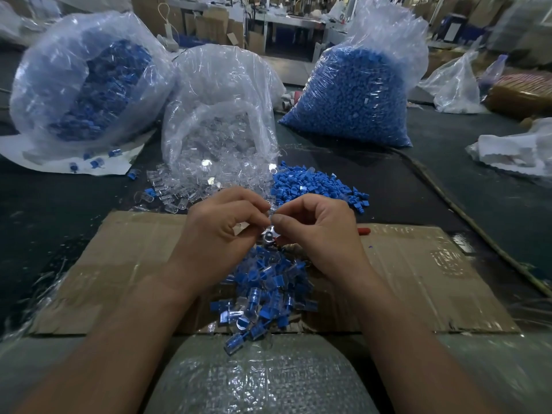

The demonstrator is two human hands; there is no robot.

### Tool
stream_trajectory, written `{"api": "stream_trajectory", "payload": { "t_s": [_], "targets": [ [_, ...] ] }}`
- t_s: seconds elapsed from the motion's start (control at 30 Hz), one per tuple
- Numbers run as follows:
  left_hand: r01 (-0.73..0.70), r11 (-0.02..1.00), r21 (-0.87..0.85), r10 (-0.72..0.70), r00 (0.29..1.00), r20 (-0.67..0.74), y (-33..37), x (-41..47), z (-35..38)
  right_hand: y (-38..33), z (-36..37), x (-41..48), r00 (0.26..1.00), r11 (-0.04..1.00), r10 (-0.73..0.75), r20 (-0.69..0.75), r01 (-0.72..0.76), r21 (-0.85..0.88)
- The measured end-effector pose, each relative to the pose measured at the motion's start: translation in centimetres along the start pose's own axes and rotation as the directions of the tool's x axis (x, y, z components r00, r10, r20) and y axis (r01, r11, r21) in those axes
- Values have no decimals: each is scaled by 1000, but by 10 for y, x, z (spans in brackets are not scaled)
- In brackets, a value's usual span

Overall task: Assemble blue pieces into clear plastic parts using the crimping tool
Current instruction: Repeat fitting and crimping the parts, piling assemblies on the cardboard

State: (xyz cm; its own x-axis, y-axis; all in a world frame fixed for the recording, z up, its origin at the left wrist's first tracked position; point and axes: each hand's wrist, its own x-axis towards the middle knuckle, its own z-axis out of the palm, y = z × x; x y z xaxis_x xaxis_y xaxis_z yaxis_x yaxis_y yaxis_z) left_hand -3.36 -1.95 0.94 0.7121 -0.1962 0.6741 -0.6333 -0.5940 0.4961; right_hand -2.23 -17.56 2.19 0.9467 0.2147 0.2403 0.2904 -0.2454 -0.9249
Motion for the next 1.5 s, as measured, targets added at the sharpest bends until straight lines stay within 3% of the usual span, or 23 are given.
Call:
{"api": "stream_trajectory", "payload": {
  "t_s": [0.3,0.43,0.5,0.57,0.63,0.7,0.77,1.07,1.3,1.5],
  "targets": [
    [-17,997,-77,13,998,-59,0,0,0,-3,-8,0,981,971,156,112,-173,165],
    [-10,992,-128,-1,996,-89,4,1,0,-4,-10,1,921,835,242,306,-358,417],
    [-4,988,-154,-11,996,-94,6,1,0,-4,-10,1,920,807,227,320,-361,467],
    [28,985,-169,-44,995,-94,8,2,-1,-4,-9,1,935,812,213,284,-331,481],
    [145,961,-235,-167,983,-77,10,3,-2,-3,-11,1,953,843,199,229,-285,455],
    [299,862,-409,-319,947,19,12,5,-5,-3,-13,2,966,867,184,182,-247,433],
    [382,764,-520,-386,916,106,13,6,-6,-3,-13,1,970,883,167,174,-226,411],
    [503,677,-537,-494,852,175,12,7,-4,-7,-6,-3,980,941,96,171,-146,306],
    [585,539,-606,-556,787,265,7,10,-7,-6,0,-4,989,978,-93,115,69,198],
    [622,438,-649,-530,762,373,2,9,-7,-5,0,-5,968,974,-224,109,221,46]
  ]
}}
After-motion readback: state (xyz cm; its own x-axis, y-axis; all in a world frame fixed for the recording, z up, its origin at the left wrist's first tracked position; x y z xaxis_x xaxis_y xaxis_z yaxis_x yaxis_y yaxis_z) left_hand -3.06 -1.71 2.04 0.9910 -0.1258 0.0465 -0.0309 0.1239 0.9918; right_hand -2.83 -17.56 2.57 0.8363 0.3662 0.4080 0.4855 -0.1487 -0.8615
